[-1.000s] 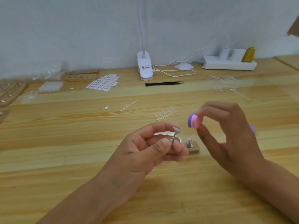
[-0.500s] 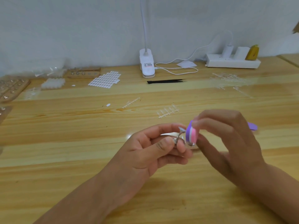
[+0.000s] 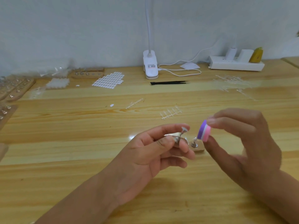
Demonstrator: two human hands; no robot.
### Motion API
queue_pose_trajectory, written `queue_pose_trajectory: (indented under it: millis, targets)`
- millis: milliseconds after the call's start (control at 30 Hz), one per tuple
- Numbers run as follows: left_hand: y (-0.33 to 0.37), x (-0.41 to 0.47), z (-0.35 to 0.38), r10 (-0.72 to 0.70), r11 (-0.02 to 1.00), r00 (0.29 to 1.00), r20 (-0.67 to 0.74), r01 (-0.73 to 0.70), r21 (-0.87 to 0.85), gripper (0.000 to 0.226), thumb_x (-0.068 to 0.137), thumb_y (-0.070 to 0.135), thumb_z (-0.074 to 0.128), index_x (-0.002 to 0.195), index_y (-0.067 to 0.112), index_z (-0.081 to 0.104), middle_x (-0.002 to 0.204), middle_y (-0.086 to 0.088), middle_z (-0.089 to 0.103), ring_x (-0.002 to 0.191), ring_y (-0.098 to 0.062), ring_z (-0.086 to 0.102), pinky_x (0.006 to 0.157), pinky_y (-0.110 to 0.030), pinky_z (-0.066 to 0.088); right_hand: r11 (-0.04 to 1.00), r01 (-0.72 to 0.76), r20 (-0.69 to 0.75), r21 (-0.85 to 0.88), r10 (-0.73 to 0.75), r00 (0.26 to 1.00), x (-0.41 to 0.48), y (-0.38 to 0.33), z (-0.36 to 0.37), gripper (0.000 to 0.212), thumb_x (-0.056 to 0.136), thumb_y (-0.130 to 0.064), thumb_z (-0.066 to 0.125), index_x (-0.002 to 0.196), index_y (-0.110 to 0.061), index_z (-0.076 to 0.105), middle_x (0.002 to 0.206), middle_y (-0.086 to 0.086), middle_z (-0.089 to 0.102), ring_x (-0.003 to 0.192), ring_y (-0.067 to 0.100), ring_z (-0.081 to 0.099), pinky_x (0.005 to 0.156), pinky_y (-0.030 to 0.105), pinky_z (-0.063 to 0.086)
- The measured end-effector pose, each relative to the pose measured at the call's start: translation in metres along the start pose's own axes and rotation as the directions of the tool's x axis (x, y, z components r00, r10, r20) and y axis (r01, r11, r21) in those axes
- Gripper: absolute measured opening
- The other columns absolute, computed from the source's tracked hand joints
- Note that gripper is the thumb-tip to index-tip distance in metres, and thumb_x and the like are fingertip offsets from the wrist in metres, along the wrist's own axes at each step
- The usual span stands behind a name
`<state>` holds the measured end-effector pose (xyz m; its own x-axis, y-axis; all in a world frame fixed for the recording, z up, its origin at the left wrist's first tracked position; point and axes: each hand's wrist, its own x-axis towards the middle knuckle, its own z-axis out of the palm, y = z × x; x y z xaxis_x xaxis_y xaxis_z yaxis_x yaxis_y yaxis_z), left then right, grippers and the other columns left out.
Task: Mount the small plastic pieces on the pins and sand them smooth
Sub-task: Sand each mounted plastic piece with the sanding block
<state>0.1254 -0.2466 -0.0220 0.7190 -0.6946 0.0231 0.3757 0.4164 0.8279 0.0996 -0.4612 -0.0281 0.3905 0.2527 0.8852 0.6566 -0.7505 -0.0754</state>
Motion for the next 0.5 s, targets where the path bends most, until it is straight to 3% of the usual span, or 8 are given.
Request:
queue_pose_trajectory:
  millis: [133, 300, 400, 500]
  targets:
    - [-0.002, -0.001, 0.003, 0.018, 0.998, 1.0, -0.006, -0.018, 0.055, 0.033, 0.095, 0.014, 0.052, 0.125, 0.008, 0.063, 0.091, -0.007, 0.068, 0.093, -0.021, 0.067, 0.081, -0.033, 0.054, 0.988, -0.03, 0.012, 0.151, 0.028, 1.0, 0.002, -0.01, 0.0, 0.027, 0.095, -0.018, 0.064, 0.119, -0.013, 0.053, 0.112, -0.002, 0.058, 0.107, 0.015, 0.06, 0.094, 0.027, 0.045]
    - [-0.003, -0.001, 0.005, 0.024, 0.998, 1.0, -0.007, -0.023, 0.056, 0.032, 0.095, 0.017, 0.052, 0.125, 0.013, 0.063, 0.092, -0.004, 0.068, 0.092, -0.017, 0.068, 0.081, -0.033, 0.055, 0.878, -0.127, 0.062, 0.462, 0.111, 0.992, 0.0, -0.023, -0.003, 0.014, 0.101, -0.027, 0.054, 0.112, -0.019, 0.053, 0.11, -0.007, 0.063, 0.101, 0.016, 0.066, 0.086, 0.03, 0.05]
    - [-0.004, -0.001, 0.006, 0.032, 0.998, 0.999, -0.02, -0.031, 0.06, 0.033, 0.094, 0.02, 0.053, 0.124, 0.013, 0.064, 0.094, -0.009, 0.067, 0.089, -0.02, 0.068, 0.079, -0.034, 0.055, 0.849, -0.166, 0.102, 0.502, 0.133, 0.986, -0.001, -0.025, -0.001, 0.014, 0.102, -0.026, 0.052, 0.115, -0.025, 0.049, 0.113, -0.005, 0.064, 0.107, 0.019, 0.068, 0.088, 0.031, 0.052]
    - [-0.007, 0.0, 0.009, 0.085, 0.986, 0.995, -0.06, -0.075, 0.146, 0.032, 0.091, 0.025, 0.054, 0.119, 0.015, 0.065, 0.091, -0.011, 0.069, 0.083, -0.021, 0.07, 0.074, -0.032, 0.055, 0.843, -0.194, 0.115, 0.502, 0.157, 0.981, -0.001, -0.025, 0.0, 0.021, 0.103, -0.028, 0.051, 0.121, -0.017, 0.047, 0.111, 0.001, 0.066, 0.111, 0.019, 0.068, 0.088, 0.031, 0.053]
